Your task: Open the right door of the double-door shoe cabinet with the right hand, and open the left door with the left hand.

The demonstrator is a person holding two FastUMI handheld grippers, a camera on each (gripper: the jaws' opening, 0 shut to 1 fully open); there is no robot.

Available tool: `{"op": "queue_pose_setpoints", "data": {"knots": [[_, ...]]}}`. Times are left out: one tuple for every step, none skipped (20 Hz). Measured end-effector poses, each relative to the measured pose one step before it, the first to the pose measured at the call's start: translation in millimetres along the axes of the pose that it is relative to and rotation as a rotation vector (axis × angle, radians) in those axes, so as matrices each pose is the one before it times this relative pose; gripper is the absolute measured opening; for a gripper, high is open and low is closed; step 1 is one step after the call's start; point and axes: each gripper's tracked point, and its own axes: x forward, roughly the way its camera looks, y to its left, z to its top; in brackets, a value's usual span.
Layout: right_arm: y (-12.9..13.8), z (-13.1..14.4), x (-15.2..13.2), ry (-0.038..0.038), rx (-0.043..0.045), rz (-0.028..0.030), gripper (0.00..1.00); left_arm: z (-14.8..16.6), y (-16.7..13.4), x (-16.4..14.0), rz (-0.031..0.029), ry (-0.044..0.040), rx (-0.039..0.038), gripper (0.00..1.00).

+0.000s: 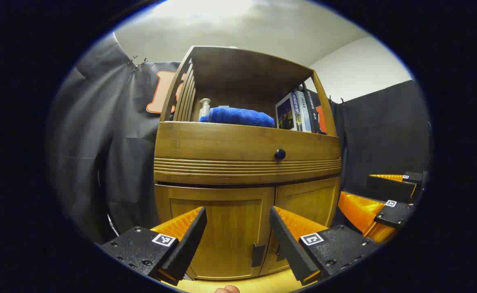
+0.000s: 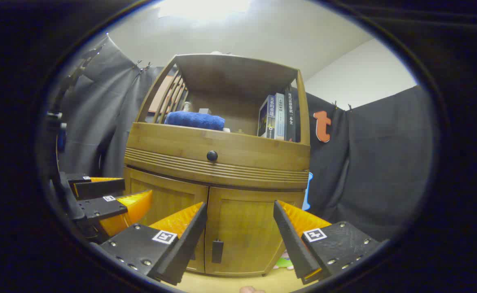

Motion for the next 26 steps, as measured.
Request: {"op": "queue_pose_setpoints", "data": {"knots": [[-1.18, -1.66, 1.06, 0.00488, 0.00197, 0.00175, 0.99, -0.17, 0.83, 0.89, 0.00172, -0.00311, -0.00080, 0.94], [-1.32, -0.53, 0.88, 0.00583, 0.00371, -0.00174, 0.97, 0.22, 0.34, 1.98, -0.00086, -0.00222, -0.00297, 0.94], [-1.96, -2.10, 0.10, 0.00765, 0.00511, -0.00446, 0.97, -1.36, -1.52, 0.58, -0.00459, 0.00091, -0.00253, 0.94], [-2.26, -2.05, -1.38, 0.00508, 0.00477, -0.00650, 0.97, -2.19, -1.98, -0.04, -0.00687, 0.00586, -0.00065, 0.94], [-2.37, -2.13, 1.59, 0.00636, 0.00349, -0.00763, 0.99, -2.86, -0.68, 1.20, -0.00610, 0.00621, -0.00175, 0.94], [-2.30, -2.34, -1.08, 0.00626, 0.00336, -0.00681, 0.97, -1.66, -1.51, 1.95, -0.00682, 0.00930, -0.00180, 0.94], [-2.95, -2.02, -2.54, 0.00380, 0.00497, -0.00596, 0.97, -2.43, -1.14, 0.71, -0.00428, 0.00750, -0.00003, 0.94], [-1.76, -0.02, -2.90, -0.00030, 0.00378, -0.00319, 0.99, -0.96, 0.05, 0.58, 0.00098, 0.00469, -0.00012, 0.97], [-1.45, 0.23, -1.69, -0.00278, 0.00445, -0.00291, 0.99, -0.92, 0.43, 0.43, 0.00390, 0.00309, -0.00052, 0.97], [-0.16, -0.37, -1.51, 0.00127, 0.00307, 0.00282, 0.99, -0.01, 0.40, 0.20, 0.00363, 0.00022, -0.00138, 0.97], [0.18, -1.82, 0.57, 0.00330, 0.00212, 0.00406, 0.97, -1.39, 0.62, -0.01, 0.00278, 0.00205, -0.00213, 0.94], [1.10, -2.03, -0.17, 0.00419, 0.00011, 0.00431, 0.97, -0.63, 1.33, -0.67, 0.00590, 0.00059, -0.00003, 0.97], [0.57, -1.31, 0.67, 0.00071, 0.00026, 0.00392, 0.97, -0.47, 1.78, -0.37, 0.00590, 0.00033, 0.00297, 0.94], [2.12, -0.30, 0.66, -0.00042, 0.00064, 0.00501, 0.97, 0.52, 1.27, -0.19, 0.00779, 0.00147, 0.00363, 0.94], [2.08, -1.63, 1.64, 0.00105, 0.00140, 0.00768, 0.97, -0.75, 1.86, -1.03, 0.00986, 0.00107, 0.00249, 0.94], [4.24, -0.45, 0.44, 0.00177, 0.00082, 0.01090, 0.99, -0.07, 4.48, -1.31, 0.01015, -0.00092, 0.00143, 0.94], [2.15, -2.05, 0.89, 0.00250, -0.00040, 0.00872, 0.99, -0.20, 3.99, -0.43, 0.01001, 0.00023, 0.00068, 0.94], [2.99, -1.24, 0.91, 0.00274, -0.00190, 0.00743, 0.99, -0.44, 4.94, -0.27, 0.01194, 0.00295, -0.00083, 0.94], [1.62, -2.04, 1.11, 0.00385, -0.00085, 0.00665, 0.99, -1.26, 4.71, -0.42, 0.01292, 0.00336, -0.00201, 0.94], [2.20, -2.44, 1.10, 0.00245, 0.00242, 0.00551, 0.99, -0.09, 5.77, -2.07, 0.01217, 0.00315, -0.00186, 0.97], [2.04, -4.25, 2.34, 0.00620, 0.00380, 0.00741, 0.99, -1.38, 5.66, -2.72, 0.01539, 0.00337, 0.00153, 0.97], [2.23, -5.01, 2.42, 0.00911, 0.00319, 0.00606, 0.99, 0.04, 8.09, -2.75, 0.01853, 0.00040, 0.00192, 0.94], [-0.02, -6.17, 4.01, 0.01115, 0.00414, 0.00209, 0.99, -0.51, 7.87, -2.81, 0.01679, 0.00021, 0.00145, 0.94], [1.17, -7.39, 4.41, 0.01648, 0.00439, 0.00370, 0.99, -0.67, 7.69, -2.23, 0.01599, 0.00071, 0.00073, 0.94], [1.95, -10.33, 5.81, 0.03208, 0.00477, 0.00695, 0.97, -1.43, 6.23, -2.34, 0.01397, 0.00043, 0.00000, 0.97], [2.76, -11.62, 5.67, 0.03464, 0.00426, 0.00801, 0.96, -1.76, 7.13, -1.60, 0.01392, 0.00402, 0.00012, 0.94]]}}
